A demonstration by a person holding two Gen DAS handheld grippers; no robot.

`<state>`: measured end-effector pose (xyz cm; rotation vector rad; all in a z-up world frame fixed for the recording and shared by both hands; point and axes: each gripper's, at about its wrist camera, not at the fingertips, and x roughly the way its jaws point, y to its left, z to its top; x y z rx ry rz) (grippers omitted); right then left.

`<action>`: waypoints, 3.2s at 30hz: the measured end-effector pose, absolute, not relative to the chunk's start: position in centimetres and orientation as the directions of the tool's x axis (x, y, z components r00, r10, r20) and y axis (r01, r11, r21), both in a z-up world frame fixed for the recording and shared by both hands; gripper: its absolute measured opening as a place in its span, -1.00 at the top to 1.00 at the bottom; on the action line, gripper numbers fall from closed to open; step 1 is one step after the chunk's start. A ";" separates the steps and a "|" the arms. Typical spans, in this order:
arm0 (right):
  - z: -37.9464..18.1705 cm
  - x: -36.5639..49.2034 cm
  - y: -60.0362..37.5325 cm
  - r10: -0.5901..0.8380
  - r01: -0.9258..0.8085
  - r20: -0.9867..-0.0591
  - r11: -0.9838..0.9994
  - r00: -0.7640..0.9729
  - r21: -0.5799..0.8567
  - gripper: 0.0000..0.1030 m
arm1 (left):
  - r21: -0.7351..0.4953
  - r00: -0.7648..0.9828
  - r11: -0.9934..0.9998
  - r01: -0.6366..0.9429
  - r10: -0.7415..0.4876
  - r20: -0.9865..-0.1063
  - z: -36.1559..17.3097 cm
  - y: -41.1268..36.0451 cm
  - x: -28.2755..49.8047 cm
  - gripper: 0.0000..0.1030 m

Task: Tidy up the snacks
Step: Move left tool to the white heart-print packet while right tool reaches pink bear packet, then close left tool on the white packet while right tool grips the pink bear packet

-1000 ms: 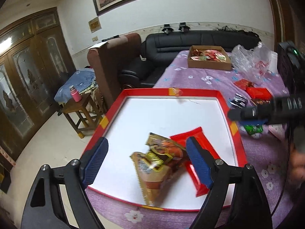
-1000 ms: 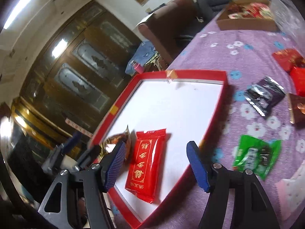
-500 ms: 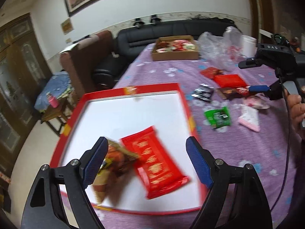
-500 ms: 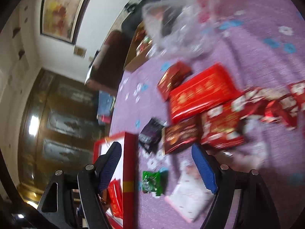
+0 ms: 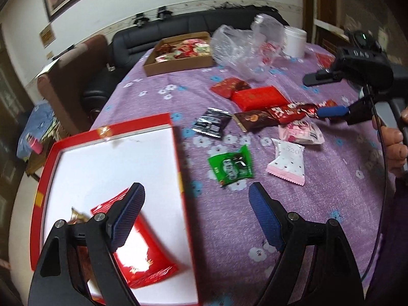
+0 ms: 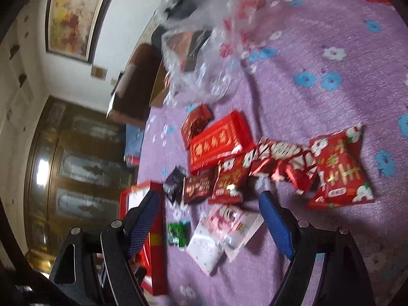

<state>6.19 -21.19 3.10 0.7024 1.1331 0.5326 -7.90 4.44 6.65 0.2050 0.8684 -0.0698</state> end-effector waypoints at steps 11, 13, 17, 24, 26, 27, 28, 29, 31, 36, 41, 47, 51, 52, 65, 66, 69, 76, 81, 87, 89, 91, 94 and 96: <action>2.0 5.8 -21.6 0.697 -0.044 -0.670 0.701 0.255 0.712 -0.58 | 0.159 0.606 0.944 0.288 -0.052 -0.793 6.3 -0.9 -5.6 -0.63; 1.9 5.7 -21.4 0.695 -0.046 -0.676 0.705 0.247 0.708 -0.58 | 0.165 0.602 0.943 0.287 -0.044 -0.797 6.0 -1.9 -5.1 -0.63; 2.0 5.5 -20.3 0.526 -0.019 -0.798 0.838 0.296 0.545 -0.58 | 0.214 0.616 0.936 0.280 -0.004 -0.788 5.6 -3.4 -5.0 -0.63; 2.7 3.7 -17.8 0.410 -0.119 -0.836 0.911 0.365 0.395 -0.53 | 0.251 0.611 0.917 0.311 0.009 -0.791 4.4 -4.0 -5.4 -0.63; 2.8 3.6 -17.1 0.420 -0.146 -0.825 0.907 0.377 0.395 -0.40 | 0.224 0.595 0.917 0.329 -0.018 -0.804 4.0 -4.0 -5.3 -0.63; 2.8 3.6 -16.8 0.423 -0.160 -0.823 0.906 0.380 0.391 -0.33 | 0.212 0.591 0.918 0.336 -0.030 -0.806 4.0 -4.0 -5.3 -0.63; 2.7 3.7 -16.5 0.422 -0.172 -0.822 0.906 0.382 0.386 -0.29 | 0.195 0.587 0.919 0.344 -0.048 -0.808 4.0 -4.0 -5.2 -0.63; 2.6 3.6 -16.2 0.420 -0.183 -0.823 0.908 0.382 0.378 -0.20 | 0.178 0.581 0.919 0.352 -0.065 -0.811 4.0 -4.0 -5.1 -0.63; 2.3 3.8 -15.9 0.413 -0.197 -0.830 0.910 0.375 0.364 -0.13 | 0.140 0.563 0.921 0.364 -0.098 -0.820 3.8 -4.0 -4.7 -0.63; 2.2 3.9 -14.6 0.375 -0.229 -0.840 0.924 0.392 0.305 -0.14 | 0.101 0.541 0.925 0.365 -0.123 -0.832 3.0 -3.7 -3.9 -0.63; 2.3 3.4 -13.4 0.316 -0.267 -0.851 0.939 0.420 0.217 -0.18 | 0.073 0.515 0.924 0.375 -0.142 -0.845 2.1 -3.8 -3.5 -0.63; 2.4 3.0 -13.0 0.286 -0.286 -0.857 0.943 0.429 0.172 -0.18 | 0.038 0.512 0.928 0.370 -0.170 -0.842 2.1 -3.7 -3.2 -0.63; 2.3 3.0 -12.8 0.293 -0.293 -0.863 0.939 0.412 0.179 -0.22 | 0.007 0.502 0.926 0.378 -0.198 -0.842 2.2 -3.8 -3.3 -0.63; 2.3 3.0 -12.9 0.296 -0.294 -0.865 0.938 0.406 0.183 -0.22 | 0.002 0.501 0.924 0.382 -0.205 -0.841 2.2 -3.8 -3.3 -0.63; 1.9 2.7 -12.4 0.296 -0.307 -0.864 0.935 0.407 0.175 -0.24 | -0.034 0.501 0.927 0.373 -0.232 -0.834 1.5 -3.2 -3.4 0.03; 1.9 2.7 -12.4 0.291 -0.308 -0.864 0.936 0.411 0.169 -0.20 | -0.032 0.503 0.928 0.370 -0.229 -0.833 1.6 -3.1 -3.4 0.05; 2.0 2.6 -12.3 0.295 -0.317 -0.862 0.934 0.413 0.168 -0.14 | -0.036 0.505 0.930 0.366 -0.231 -0.831 1.6 -2.7 -3.8 0.05; 2.2 2.4 -12.2 0.348 -0.342 -0.850 0.915 0.396 0.216 -0.03 | -0.068 0.504 0.940 0.335 -0.239 -0.830 1.8 -1.1 -4.8 0.05; 2.3 1.9 -11.4 0.389 -0.387 -0.842 0.890 0.374 0.240 0.05 | -0.055 0.510 0.950 0.307 -0.213 -0.833 2.0 0.0 -5.8 0.05; 2.0 1.8 -10.4 0.365 -0.413 -0.856 0.888 0.365 0.203 -0.05 | -0.056 0.514 0.958 0.282 -0.200 -0.834 2.5 1.2 -7.6 0.05; 2.0 1.7 -10.1 0.360 -0.414 -0.856 0.889 0.370 0.195 -0.10 | -0.068 0.508 0.959 0.275 -0.205 -0.837 2.5 1.7 -7.9 0.05; 1.9 1.6 -9.7 0.328 -0.412 -0.857 0.898 0.397 0.153 -0.17 | -0.073 0.504 0.961 0.268 -0.204 -0.839 2.5 1.9 -8.1 0.05; 1.5 1.8 -9.2 0.274 -0.406 -0.862 0.909 0.427 0.087 -0.44 | -0.101 0.496 0.962 0.255 -0.220 -0.840 2.5 2.6 -8.3 0.05; 1.5 1.7 -9.0 0.269 -0.414 -0.853 0.908 0.448 0.069 -0.44 | -0.110 0.495 0.963 0.246 -0.222 -0.840 2.5 2.9 -8.3 0.05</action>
